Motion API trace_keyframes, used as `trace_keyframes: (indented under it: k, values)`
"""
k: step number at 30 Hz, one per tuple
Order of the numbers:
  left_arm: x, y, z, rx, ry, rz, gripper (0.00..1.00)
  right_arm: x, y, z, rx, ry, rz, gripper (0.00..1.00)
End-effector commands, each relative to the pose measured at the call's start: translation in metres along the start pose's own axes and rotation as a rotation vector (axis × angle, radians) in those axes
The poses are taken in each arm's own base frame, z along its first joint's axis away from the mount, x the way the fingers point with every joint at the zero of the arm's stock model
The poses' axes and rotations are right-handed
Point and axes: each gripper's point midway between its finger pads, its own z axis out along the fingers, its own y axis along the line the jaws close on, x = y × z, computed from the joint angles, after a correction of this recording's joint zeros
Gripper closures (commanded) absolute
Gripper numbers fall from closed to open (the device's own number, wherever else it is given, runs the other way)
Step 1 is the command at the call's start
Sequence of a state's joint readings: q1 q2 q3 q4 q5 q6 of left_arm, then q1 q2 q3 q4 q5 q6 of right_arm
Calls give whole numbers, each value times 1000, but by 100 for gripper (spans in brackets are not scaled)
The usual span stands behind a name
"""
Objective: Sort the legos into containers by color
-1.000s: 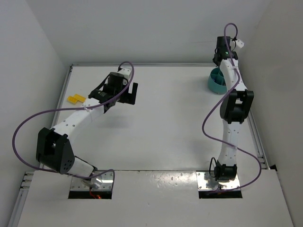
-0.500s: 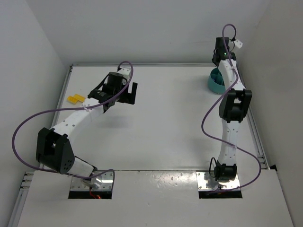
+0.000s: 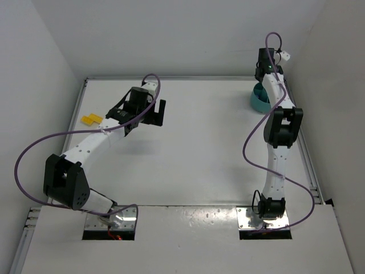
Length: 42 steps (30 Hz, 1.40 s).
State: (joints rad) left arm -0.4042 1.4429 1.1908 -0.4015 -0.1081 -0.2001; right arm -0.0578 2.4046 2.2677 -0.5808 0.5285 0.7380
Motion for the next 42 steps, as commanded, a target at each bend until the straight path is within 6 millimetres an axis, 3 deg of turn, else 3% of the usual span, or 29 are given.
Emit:
trace_keyframes:
  k: [1,3,7,15,18,19,20,23,26,27,29,34,36,39,41,42]
  values:
    - [-9,1,-1,4,-38,-28,0,-9,-4,0,13,-31,5,93]
    - [-9,1,-1,4,-38,-28,0,-9,-4,0,13,-31,5,83]
    - [-9,1,-1,4,-38,-28,0,-8,-2,0,2,-24,5,72]
    - [-13,10,-4,-42,-52,-30,0,-6,10,-1,-58,-5,3,69]
    - [-24,27,-15,-77,-92,-47,0,-26,32,-27,-179,-23,-22,63]
    - [-26,28,-18,-63,-100,-55,0,-24,46,-39,-249,-6,-68,59]
    - [-29,31,-22,-53,-109,-48,0,-30,52,-47,-291,-12,-83,49]
    - [-37,56,-32,-94,-141,-67,0,-47,81,-92,-517,5,-137,24]
    - [-41,98,-39,-253,-117,-121,0,-48,99,-136,-704,21,-236,21]
    - [-40,120,-36,-308,-93,-159,0,-30,99,-141,-758,72,-278,21]
    - [-24,146,-33,-364,-11,-192,0,-13,94,-158,-819,92,-387,20]
    - [21,239,-27,-533,130,-341,0,34,70,-171,-850,208,-507,20]
    - [35,263,-20,-548,178,-403,0,68,53,-173,-869,301,-538,20]
    - [46,288,-10,-546,222,-450,0,90,49,-191,-950,345,-547,20]
    - [49,297,-3,-554,238,-470,0,102,42,-192,-964,358,-545,20]
    - [47,308,2,-565,238,-481,0,100,41,-197,-967,348,-535,20]
